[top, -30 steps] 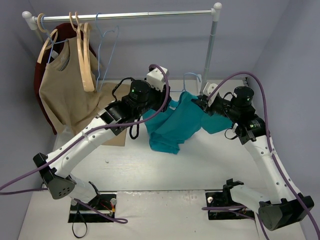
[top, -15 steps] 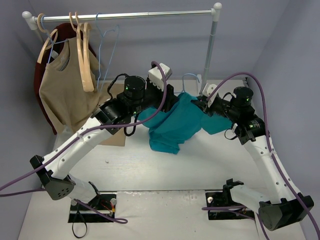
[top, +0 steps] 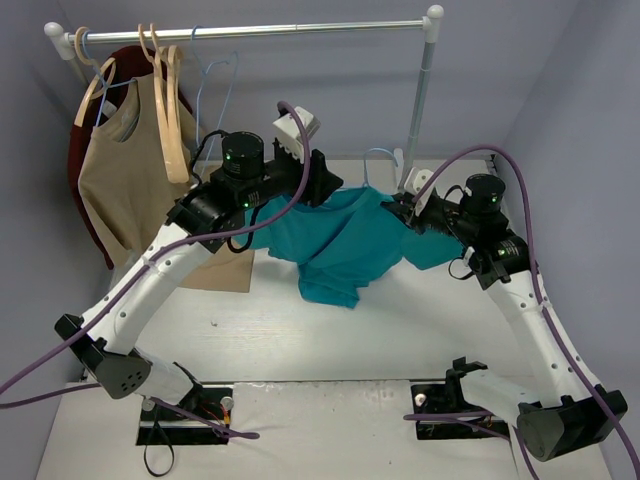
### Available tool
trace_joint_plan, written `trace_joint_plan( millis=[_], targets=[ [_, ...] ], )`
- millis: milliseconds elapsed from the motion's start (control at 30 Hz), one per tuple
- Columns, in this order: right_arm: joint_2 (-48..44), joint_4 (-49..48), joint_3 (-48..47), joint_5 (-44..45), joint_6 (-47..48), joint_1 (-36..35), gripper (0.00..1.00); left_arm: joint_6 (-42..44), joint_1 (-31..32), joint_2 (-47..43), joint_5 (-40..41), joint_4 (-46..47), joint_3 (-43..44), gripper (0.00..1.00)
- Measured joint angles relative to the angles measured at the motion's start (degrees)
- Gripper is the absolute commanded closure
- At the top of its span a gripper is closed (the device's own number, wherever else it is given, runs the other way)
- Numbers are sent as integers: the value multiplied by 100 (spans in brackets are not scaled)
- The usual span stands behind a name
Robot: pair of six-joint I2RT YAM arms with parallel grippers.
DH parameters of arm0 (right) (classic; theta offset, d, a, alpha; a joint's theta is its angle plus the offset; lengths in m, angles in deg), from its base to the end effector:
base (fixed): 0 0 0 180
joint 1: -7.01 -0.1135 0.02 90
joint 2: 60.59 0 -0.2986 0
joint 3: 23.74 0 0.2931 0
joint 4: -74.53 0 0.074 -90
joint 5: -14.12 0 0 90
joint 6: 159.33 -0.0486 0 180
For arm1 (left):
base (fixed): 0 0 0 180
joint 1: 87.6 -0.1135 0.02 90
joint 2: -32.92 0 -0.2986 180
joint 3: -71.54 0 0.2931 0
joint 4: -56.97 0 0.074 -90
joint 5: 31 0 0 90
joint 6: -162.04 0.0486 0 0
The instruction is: Place the t-shirt on the hanger
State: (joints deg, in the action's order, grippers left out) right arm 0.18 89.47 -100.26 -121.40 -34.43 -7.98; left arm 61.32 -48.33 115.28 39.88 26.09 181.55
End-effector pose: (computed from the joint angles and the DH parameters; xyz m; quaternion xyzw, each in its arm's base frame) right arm 0.2464 0.1019 0.4552 -0.5228 0.4708 0.1540 0.6937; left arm 0.2684 -0.2400 0.5387 0.2873 0.6664 -0.3956 0.5629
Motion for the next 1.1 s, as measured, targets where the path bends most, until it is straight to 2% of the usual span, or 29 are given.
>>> trace_joint_plan(
  millis=[100,333,500,633,1100],
  targets=[
    [0,0,52,0,0,0,100,0,-35,-39,179,-72,0,52],
    [0,4,103,2,0,0,100,-111,-111,-313,1939,-693,-66,52],
    [0,4,103,2,2,0,100,-179,-125,-380,2682,-966,-94,56],
    [0,4,103,2,0,0,100,-195,-125,-332,2903,-1174,-146,62],
    [2,4,103,2,2,0,100,-190,-125,-55,3077,-1497,-240,63]
  ],
)
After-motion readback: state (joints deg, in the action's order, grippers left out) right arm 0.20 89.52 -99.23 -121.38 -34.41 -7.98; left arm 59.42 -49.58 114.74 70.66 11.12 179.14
